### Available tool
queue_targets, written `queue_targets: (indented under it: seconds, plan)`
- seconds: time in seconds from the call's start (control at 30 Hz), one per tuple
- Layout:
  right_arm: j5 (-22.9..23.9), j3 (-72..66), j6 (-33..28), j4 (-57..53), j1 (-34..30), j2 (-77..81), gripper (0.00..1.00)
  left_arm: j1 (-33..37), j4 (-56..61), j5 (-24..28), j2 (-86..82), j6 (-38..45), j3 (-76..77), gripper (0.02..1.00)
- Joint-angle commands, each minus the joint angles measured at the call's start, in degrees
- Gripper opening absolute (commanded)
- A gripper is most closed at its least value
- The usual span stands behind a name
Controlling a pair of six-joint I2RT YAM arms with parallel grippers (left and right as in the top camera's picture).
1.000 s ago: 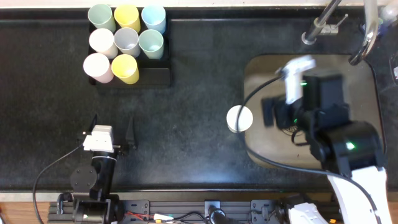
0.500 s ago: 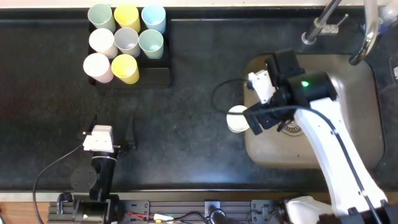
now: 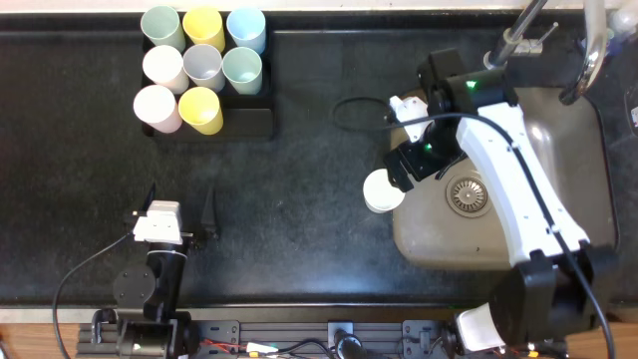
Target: Store Cups
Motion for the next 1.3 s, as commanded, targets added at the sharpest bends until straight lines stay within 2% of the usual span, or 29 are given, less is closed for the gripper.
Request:
queue_targets:
  seconds: [0.03,0.3,1.1,1.17,1.2,1.23,1.27,1.3]
  plan:
    - [1.0,1.4,-2.5,-0.5,-0.6,2.1,0.998,0.3,0.0,0.3,-0.7,0.7,-0.2,0.998]
    - [2.4,1.4,-3.0,-0.1,-0.6,5.7,0.996,0.3,0.0,0.3,-0.7,0.7,-0.2,0.998]
    - [2.3,1.4,-4.5,4.7,-0.4,9.8,0.978,0.3,0.0,0.3,-0.7,0.7,-0.2,0.998]
    - [2.0,1.4,-4.5,4.6,-0.2,9.8,0.884,0.3,0.0,0.3,-0.7,0.7,-0.2,0.998]
    - [1.3,1.4,-4.4,4.4,0.0,9.8,0.748,0.3,0.0,0.3,-0.7,0.7,-0.2,0.998]
    - [0.3,1.4,-4.4,4.0,0.3,9.8,0.261,0.3,0.0,0.3,-0.7,0.7,-0.2,0.998]
    - [-0.9,1.4,-3.9,3.7,0.6,9.8,0.042,0.3,0.0,0.3,-0.7,0.7,-0.2,0.998]
    - [-2.3,1.4,-3.8,3.3,1.0,9.8,0.045,0.3,0.0,0.3,-0.7,0.7,-0.2,0.998]
